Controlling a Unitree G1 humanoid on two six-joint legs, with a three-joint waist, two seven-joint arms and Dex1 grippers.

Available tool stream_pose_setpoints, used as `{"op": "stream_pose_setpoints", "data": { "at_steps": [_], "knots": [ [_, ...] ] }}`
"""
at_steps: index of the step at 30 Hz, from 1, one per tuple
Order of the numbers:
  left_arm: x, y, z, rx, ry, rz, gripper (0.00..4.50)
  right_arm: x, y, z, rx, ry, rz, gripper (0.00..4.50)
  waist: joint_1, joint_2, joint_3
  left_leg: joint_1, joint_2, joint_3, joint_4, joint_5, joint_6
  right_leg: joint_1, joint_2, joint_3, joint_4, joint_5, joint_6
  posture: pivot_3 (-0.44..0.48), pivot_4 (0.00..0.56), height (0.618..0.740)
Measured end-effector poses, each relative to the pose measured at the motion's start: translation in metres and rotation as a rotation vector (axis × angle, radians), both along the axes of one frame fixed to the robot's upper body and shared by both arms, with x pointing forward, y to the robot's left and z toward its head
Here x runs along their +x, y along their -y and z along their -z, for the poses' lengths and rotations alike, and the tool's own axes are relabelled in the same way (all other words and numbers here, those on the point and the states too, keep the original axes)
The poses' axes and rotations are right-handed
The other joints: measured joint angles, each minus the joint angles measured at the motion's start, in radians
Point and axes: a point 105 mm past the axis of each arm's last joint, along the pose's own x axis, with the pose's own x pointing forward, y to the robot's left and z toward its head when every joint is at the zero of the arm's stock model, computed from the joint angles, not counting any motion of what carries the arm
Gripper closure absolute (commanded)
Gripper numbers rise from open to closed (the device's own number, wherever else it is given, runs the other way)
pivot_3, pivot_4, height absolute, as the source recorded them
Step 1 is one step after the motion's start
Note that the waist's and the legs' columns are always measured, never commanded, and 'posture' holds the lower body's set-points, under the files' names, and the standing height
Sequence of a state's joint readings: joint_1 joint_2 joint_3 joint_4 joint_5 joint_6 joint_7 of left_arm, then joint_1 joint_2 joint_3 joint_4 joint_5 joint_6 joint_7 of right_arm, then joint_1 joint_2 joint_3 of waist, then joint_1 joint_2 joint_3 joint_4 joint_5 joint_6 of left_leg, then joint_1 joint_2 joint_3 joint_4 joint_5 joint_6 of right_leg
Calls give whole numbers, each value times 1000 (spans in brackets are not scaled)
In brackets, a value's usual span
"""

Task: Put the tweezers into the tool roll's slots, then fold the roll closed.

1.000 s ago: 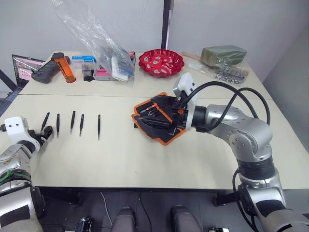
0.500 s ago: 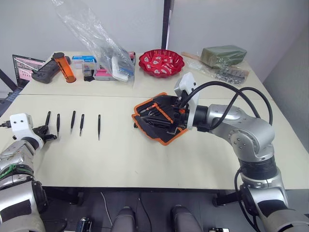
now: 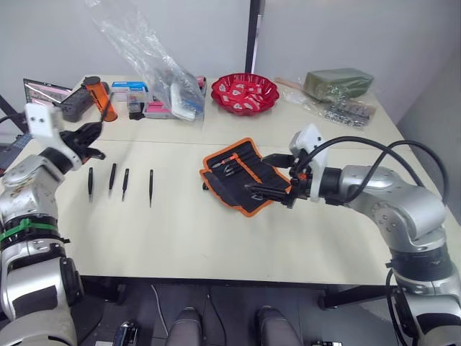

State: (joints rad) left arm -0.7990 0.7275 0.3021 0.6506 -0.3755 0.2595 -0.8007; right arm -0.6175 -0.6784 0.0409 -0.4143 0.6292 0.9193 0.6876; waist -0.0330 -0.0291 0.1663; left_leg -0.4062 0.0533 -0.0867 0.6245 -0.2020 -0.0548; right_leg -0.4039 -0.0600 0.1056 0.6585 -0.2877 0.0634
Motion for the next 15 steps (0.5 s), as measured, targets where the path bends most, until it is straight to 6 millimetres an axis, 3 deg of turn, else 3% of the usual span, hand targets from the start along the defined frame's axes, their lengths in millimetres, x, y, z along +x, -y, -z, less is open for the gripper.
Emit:
{"op": "stream_pose_setpoints", "data": {
  "at_steps": [4, 6, 7, 11, 15],
  "knots": [
    [6, 38, -10, -11, -37, 135, 4472, -2, 9, 2, -16, 11, 40, 0, -17, 0, 0, 0, 0, 0, 0, 0, 0, -1, 0, 0, 0, 0, 0, 0, 150, 735],
    [2, 74, -14, 56, -102, 281, 4472, -4, 18, 6, -29, 13, 86, 0, -14, 0, 0, 0, 0, 0, 0, 0, 0, 0, 0, 0, 0, 0, 0, 0, 150, 735],
    [1, 81, -14, 73, -116, 310, 4472, -5, 19, 6, -28, 15, 94, 0, -13, 0, 0, -1, 0, 0, 0, 0, 0, 0, 0, 1, 0, 0, 0, 0, 150, 735],
    [-6, 147, 2, 220, -254, 474, 4472, -13, 30, 10, -33, 18, 162, 0, -3, 0, 1, -2, -1, -1, 1, 0, 0, 1, 0, 1, -2, 0, 0, 0, 150, 735],
    [-12, 181, 15, 311, -364, 563, 4472, -17, 36, 13, -29, 15, 219, 0, -12, 0, 1, -1, -1, 0, 1, 0, 0, 0, 0, 2, -2, 0, 1, 0, 150, 735]
  ]
}}
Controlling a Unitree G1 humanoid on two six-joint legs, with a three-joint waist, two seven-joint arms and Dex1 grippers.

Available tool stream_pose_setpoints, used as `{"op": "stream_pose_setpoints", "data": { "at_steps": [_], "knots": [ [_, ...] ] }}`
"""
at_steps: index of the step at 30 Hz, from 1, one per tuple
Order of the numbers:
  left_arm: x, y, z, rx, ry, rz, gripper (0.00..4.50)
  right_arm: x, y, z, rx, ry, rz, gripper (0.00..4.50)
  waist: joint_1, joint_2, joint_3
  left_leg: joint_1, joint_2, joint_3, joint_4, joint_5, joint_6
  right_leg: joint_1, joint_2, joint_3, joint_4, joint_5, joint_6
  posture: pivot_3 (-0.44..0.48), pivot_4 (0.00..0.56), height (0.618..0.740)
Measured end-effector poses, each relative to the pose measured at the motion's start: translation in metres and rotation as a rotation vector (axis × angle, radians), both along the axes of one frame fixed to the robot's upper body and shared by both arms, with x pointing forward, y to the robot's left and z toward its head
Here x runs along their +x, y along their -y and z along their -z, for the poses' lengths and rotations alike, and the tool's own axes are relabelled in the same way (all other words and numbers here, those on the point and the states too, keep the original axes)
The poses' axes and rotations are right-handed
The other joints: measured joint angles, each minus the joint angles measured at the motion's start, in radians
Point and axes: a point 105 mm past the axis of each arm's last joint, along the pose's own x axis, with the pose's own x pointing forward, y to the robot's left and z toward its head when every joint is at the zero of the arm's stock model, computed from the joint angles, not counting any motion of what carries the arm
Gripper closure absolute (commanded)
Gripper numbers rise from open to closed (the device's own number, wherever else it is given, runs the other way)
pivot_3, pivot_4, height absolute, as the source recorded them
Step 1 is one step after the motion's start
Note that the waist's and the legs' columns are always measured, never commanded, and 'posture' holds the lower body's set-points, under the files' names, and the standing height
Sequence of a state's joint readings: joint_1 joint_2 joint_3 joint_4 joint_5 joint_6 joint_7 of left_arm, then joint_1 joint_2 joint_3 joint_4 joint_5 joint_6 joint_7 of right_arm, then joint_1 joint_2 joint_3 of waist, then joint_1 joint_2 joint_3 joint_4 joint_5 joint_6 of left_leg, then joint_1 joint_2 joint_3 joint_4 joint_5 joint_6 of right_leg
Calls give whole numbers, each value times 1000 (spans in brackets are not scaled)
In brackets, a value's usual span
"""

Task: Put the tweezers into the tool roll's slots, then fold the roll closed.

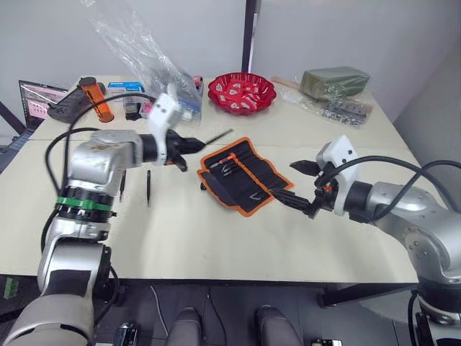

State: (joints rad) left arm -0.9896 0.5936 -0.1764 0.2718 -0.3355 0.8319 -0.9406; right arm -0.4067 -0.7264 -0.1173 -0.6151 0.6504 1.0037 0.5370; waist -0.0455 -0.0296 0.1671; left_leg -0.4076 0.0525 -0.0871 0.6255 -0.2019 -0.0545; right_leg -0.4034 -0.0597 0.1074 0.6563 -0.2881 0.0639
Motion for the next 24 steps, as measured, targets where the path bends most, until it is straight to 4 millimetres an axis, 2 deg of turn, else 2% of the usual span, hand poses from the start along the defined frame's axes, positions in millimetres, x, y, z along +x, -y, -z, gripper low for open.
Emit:
{"op": "stream_pose_setpoints", "data": {
  "at_steps": [6, 10, 11, 17, 22, 23, 24],
  "knots": [
    [-1, 30, 24, 109, 3, 122, 4472, -4, 9, 7, 10, -4, 90, 0, 1, 1, 0, 0, 0, 0, 0, 0, 0, 0, 0, 0, 0, 0, 0, 0, 150, 735],
    [8, 32, 37, 153, 6, 105, 4472, -3, 8, 5, 63, 19, 141, 0, 3, 1, 0, 0, 0, 0, 0, 0, 0, 0, 0, 0, 0, 0, 0, 0, 150, 735],
    [9, 31, 38, 155, 7, 102, 4500, -3, 9, 7, 74, 15, 151, 527, 3, 1, 0, 0, 0, 0, 0, 0, 0, 0, 0, 0, 0, 0, 0, 0, 150, 735],
    [13, 28, 35, 143, 33, 95, 4500, 27, 22, 37, 86, -12, 283, 2540, 2, 1, 0, 0, 0, 0, 0, 0, 0, 0, 0, 1, 0, 0, 0, 0, 150, 735],
    [13, 22, 28, 118, 47, 84, 4500, 59, 15, 59, 95, -14, 289, 4294, -3, 2, 1, 1, 0, 1, 0, 0, 0, 0, 0, 1, 0, 0, 0, 0, 150, 735],
    [12, 21, 26, 119, 52, 85, 4500, 67, 12, 63, 91, -14, 283, 4479, -2, 2, 1, 1, 0, 1, 0, 0, 0, 0, 0, 1, 1, 0, 0, 0, 150, 735],
    [11, 18, 25, 124, 58, 85, 4500, 73, 9, 67, 83, -9, 276, 4479, -2, 2, 1, 1, 0, 1, 0, 0, 0, 0, 0, 1, 1, 0, 0, 0, 150, 735]
  ]
}}
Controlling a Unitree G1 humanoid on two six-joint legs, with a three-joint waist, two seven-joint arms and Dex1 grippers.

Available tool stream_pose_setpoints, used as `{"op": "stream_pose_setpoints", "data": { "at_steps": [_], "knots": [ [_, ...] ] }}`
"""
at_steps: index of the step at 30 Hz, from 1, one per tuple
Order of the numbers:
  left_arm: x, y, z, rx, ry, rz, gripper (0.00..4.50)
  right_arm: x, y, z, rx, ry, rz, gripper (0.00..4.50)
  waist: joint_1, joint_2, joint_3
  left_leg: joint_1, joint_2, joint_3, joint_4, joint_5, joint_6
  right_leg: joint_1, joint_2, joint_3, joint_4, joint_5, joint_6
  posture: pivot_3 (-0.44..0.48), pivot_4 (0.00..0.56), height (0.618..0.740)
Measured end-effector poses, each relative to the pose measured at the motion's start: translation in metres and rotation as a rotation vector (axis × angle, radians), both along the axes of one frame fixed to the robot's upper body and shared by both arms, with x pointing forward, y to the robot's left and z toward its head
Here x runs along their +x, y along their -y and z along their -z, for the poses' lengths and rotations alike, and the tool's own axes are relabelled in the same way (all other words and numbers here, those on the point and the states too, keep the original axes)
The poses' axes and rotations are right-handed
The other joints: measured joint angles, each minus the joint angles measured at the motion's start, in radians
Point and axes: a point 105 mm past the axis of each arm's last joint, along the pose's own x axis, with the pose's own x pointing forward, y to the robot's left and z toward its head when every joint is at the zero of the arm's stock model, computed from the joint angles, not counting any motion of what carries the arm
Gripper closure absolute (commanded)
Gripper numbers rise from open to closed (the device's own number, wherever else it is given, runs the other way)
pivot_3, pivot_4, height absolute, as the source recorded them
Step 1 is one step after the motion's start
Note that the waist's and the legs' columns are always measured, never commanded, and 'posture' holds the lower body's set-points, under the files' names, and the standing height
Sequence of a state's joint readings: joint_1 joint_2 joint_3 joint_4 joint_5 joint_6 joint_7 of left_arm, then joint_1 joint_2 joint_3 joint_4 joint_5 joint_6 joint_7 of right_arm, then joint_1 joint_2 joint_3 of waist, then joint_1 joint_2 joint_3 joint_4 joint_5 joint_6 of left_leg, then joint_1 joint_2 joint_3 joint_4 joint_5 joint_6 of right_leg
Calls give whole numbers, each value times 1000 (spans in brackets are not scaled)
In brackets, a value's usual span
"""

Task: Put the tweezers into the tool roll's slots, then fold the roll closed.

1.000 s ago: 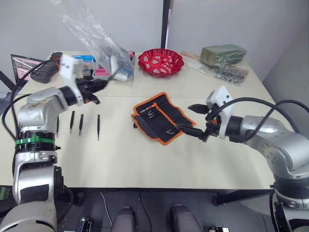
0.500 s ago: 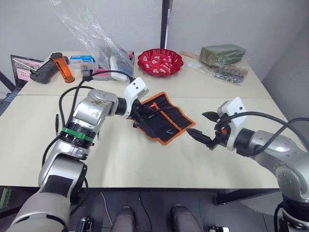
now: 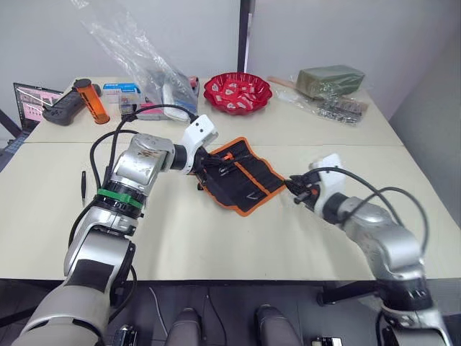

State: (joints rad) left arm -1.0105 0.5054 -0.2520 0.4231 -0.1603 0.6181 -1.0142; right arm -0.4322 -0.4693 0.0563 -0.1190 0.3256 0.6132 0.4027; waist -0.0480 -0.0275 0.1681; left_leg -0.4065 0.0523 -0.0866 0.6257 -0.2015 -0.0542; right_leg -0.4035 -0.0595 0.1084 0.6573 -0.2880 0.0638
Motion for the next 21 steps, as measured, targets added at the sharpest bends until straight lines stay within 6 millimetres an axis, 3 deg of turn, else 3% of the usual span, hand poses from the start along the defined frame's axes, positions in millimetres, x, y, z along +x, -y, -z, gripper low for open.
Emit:
{"op": "stream_pose_setpoints", "data": {
  "at_steps": [10, 21],
  "knots": [
    [-9, -16, 15, 28, -40, -32, 4500, 31, -15, 36, 9, -32, -34, 4479, 4, 0, 0, 0, 0, 0, 0, 1, -1, 0, 0, 0, 3, 0, 0, 0, 150, 735],
    [-13, -20, 22, 30, -60, -47, 4500, 31, -34, 28, 94, 30, -113, 4479, -9, 1, 0, 2, 0, -1, 0, 1, -2, 0, 0, 0, 7, 0, 0, 0, 150, 735]
  ]
}}
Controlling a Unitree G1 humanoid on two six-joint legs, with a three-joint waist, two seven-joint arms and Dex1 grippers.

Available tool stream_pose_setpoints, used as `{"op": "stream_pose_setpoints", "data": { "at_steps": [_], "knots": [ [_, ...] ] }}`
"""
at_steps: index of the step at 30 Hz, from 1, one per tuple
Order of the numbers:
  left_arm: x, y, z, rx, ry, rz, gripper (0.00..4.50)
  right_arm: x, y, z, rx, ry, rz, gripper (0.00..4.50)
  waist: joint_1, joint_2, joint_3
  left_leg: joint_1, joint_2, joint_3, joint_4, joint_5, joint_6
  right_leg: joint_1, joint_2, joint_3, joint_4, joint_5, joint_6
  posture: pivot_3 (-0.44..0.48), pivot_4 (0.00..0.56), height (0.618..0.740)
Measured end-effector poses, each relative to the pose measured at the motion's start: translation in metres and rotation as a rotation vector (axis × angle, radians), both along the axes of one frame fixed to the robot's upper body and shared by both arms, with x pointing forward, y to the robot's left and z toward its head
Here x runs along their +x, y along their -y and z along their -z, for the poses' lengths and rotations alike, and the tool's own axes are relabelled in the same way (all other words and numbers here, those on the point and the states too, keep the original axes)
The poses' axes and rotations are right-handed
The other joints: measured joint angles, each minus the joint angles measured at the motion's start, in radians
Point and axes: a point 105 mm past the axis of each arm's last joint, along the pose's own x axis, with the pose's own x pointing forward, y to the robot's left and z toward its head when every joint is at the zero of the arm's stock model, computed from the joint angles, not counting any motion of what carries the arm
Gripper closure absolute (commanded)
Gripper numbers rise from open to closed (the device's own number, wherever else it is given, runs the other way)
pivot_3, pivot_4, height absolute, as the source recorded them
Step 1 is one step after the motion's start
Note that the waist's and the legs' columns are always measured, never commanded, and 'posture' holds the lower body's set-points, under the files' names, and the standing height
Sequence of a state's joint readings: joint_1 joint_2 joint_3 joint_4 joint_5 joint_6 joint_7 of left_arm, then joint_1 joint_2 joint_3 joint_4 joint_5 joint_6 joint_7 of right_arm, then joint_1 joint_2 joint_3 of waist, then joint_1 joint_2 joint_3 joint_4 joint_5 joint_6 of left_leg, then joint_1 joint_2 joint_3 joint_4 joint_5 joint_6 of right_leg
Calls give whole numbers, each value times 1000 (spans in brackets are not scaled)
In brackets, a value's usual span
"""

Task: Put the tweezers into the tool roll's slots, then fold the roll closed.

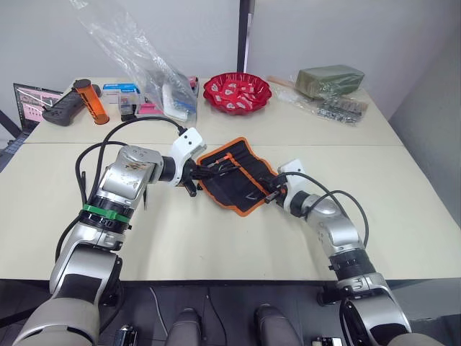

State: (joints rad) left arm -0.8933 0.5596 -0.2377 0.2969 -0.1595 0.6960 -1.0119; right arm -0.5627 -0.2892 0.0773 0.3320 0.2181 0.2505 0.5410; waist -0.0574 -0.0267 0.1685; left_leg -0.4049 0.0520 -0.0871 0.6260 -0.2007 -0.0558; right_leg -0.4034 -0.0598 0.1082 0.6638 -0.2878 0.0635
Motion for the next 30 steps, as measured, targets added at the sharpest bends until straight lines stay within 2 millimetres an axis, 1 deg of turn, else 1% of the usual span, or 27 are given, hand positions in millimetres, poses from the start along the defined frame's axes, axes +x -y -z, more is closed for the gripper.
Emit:
{"op": "stream_pose_setpoints", "data": {
  "at_steps": [3, 6, 9, 11, 13, 16, 19, 25, 30],
  "knots": [
    [0, 0, 0, 1, 3, -2, 4500, 0, -1, -2, -2, 8, -6, 4479, -1, 0, 0, 0, 0, 0, 0, 0, 0, 0, 0, 0, 0, 0, 0, 0, 150, 735],
    [1, 1, 0, -1, 7, -1, 4500, 0, 1, 9, -35, -23, 2, 4479, -2, 0, 0, 0, 0, 0, 0, 0, 0, 0, 0, 0, 0, 0, 0, 0, 150, 735],
    [1, 5, 0, -7, 12, 5, 4500, 0, 1, 11, -48, -32, -8, 4479, -3, 0, 0, 0, 0, 0, 0, 0, 0, 0, 0, 0, 0, 0, 0, 0, 150, 735],
    [3, 8, 4, -7, 14, 8, 4500, -1, 0, 12, -56, -35, -16, 4479, -4, 0, 0, 1, 0, 0, 0, 0, 0, 1, 0, 0, 0, 0, 0, 0, 150, 735],
    [4, 10, 11, 5, 3, 7, 4500, -1, -2, 13, -69, -37, -21, 4479, -6, 0, 0, 1, 0, 0, 0, 0, 0, 1, 0, 0, 0, 0, 0, 0, 150, 735],
    [7, 9, 18, 26, 1, -1, 4500, 0, -4, 13, -80, -37, -26, 4479, -9, 0, 0, 1, 0, 0, 0, 0, 0, 1, 0, 0, 1, 0, 0, 0, 150, 735],
    [8, 7, 20, 61, 20, 0, 4500, 0, -4, 14, -83, -38, -28, 4479, -10, 0, 0, 1, 0, 0, 0, 0, 0, 1, 0, 0, 1, 0, 0, 0, 150, 735],
    [9, 7, 19, 70, 35, 6, 4500, -1, -4, 15, -87, -41, -34, 4479, -11, 0, 0, 1, 0, 0, 0, 0, 0, 1, 0, 0, 1, 0, 0, 0, 150, 735],
    [12, 5, 23, 83, 30, -18, 4500, -2, -5, 15, -86, -41, -35, 4479, -11, 0, 0, 1, 0, 0, 0, 0, 0, 1, 0, 0, 1, 0, 0, 0, 150, 735]
  ]
}}
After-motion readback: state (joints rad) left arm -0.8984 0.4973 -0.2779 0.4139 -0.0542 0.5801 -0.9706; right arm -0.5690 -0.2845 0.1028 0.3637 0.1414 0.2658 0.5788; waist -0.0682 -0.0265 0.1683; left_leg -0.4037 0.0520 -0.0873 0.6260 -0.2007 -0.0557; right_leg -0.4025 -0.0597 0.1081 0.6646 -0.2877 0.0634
